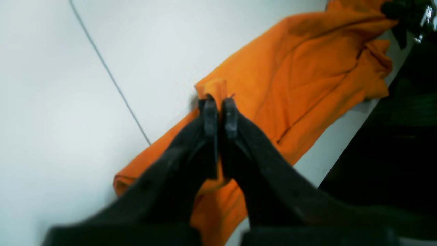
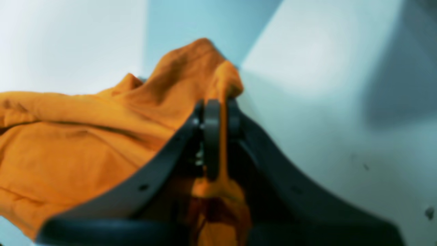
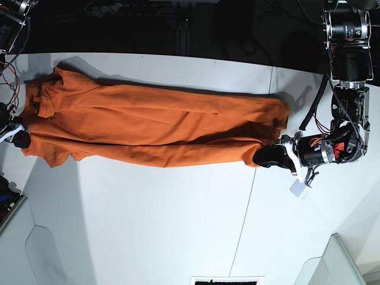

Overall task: Layout the t-shirt on the table in an organized manner, then fold the t-shirt properly
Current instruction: 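Lift the strip's hem end with the left gripper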

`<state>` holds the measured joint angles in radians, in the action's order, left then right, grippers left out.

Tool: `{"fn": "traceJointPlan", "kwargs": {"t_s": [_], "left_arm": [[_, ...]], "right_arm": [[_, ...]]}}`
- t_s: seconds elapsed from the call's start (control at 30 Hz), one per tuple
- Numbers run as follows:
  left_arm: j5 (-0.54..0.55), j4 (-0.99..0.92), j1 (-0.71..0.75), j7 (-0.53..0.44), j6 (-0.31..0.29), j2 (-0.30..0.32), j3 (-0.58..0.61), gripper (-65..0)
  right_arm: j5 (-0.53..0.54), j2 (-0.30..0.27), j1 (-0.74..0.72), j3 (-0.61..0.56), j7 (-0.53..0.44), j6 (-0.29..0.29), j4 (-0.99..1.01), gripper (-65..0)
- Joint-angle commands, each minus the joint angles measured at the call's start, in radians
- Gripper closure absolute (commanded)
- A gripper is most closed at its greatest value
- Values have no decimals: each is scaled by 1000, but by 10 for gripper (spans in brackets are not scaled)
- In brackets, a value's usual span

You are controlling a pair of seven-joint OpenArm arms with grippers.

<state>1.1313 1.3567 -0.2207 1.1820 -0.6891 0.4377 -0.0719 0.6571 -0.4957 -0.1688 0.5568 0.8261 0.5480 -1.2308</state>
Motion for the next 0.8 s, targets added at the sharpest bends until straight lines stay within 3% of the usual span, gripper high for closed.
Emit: {"fn": "traceJointPlan", "kwargs": {"t_s": [0.0, 0.1, 0.27, 0.43, 0.67, 0.77], "left_arm": [[33, 38, -5, -12, -9, 18, -7, 0], [44, 113, 52, -11, -9, 33, -7, 0], [47, 211, 141, -11, -9, 45, -56, 0], [47, 222, 204, -22, -9, 45, -148, 0], [23, 222, 277, -15, -9, 45, -149, 0], [10, 222, 285, -16, -9, 45, -150, -168]], "right_arm": [[40, -28, -15, 19, -6, 16, -20, 0], [98, -28, 19, 48, 8, 33, -35, 0], [103, -28, 95, 79, 8, 33, -90, 0], [103, -28, 150, 103, 2, 33, -121, 0], [125, -27, 153, 103, 1, 33, -122, 0], [125, -27, 153, 103, 2, 33, -122, 0]]}}
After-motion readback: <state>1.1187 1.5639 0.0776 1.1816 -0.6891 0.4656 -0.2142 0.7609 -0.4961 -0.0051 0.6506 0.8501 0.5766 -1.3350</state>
